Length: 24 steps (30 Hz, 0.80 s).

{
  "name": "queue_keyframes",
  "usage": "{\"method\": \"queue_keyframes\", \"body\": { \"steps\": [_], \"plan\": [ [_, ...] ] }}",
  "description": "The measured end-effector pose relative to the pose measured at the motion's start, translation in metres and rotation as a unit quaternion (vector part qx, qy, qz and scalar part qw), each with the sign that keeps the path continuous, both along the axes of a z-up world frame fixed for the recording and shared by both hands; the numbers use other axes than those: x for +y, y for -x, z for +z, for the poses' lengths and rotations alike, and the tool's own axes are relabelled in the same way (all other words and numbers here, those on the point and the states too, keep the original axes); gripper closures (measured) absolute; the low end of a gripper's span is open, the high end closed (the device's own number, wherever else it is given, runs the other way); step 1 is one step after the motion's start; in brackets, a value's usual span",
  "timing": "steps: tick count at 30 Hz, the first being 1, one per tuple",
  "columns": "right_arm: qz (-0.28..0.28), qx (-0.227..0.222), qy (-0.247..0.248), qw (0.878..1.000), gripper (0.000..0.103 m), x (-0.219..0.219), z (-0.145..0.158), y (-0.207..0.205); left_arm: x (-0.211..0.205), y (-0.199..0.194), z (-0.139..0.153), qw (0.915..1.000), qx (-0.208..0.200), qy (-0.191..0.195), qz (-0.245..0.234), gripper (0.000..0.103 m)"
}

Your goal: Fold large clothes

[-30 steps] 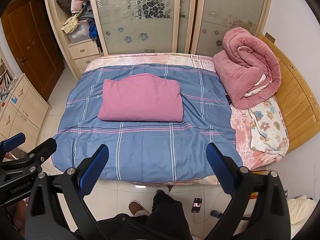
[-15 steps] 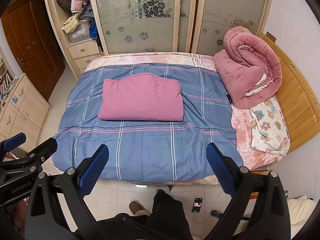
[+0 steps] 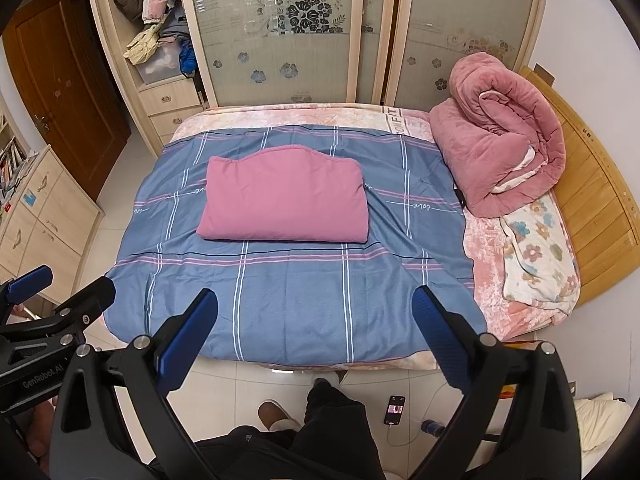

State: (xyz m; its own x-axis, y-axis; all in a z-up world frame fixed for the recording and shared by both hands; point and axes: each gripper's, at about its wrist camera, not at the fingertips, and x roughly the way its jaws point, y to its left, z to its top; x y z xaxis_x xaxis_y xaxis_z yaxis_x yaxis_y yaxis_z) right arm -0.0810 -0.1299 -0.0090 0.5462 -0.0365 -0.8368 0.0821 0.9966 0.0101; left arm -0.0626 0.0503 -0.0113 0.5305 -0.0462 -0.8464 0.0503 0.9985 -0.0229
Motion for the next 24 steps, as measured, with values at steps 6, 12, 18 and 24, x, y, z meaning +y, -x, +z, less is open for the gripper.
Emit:
{"method": "queue_keyframes", "body": {
  "steps": [6, 12, 18, 24],
  "plan": [
    [0.003, 0.002, 0.002, 1.0, 0.005, 0.003, -0.003, -0.005, -0.001, 0.0, -0.003, 1.0, 0.002, 0.001, -0.002, 0.002],
    [0.003, 0.004, 0.002, 1.0, 0.005, 0.004, -0.003, -0.007, -0.001, -0.003, -0.006, 1.0, 0.002, 0.0, -0.001, 0.002],
    [0.004, 0.005, 0.002, 1.0, 0.005, 0.003, -0.003, -0.008, 0.003, -0.003, -0.007, 1.0, 0.001, 0.007, -0.002, 0.002],
    [0.006, 0.007, 0.003, 1.0, 0.005, 0.006, -0.005, -0.011, 0.007, -0.004, -0.009, 1.0, 0.002, 0.008, -0.001, 0.002]
  ]
}}
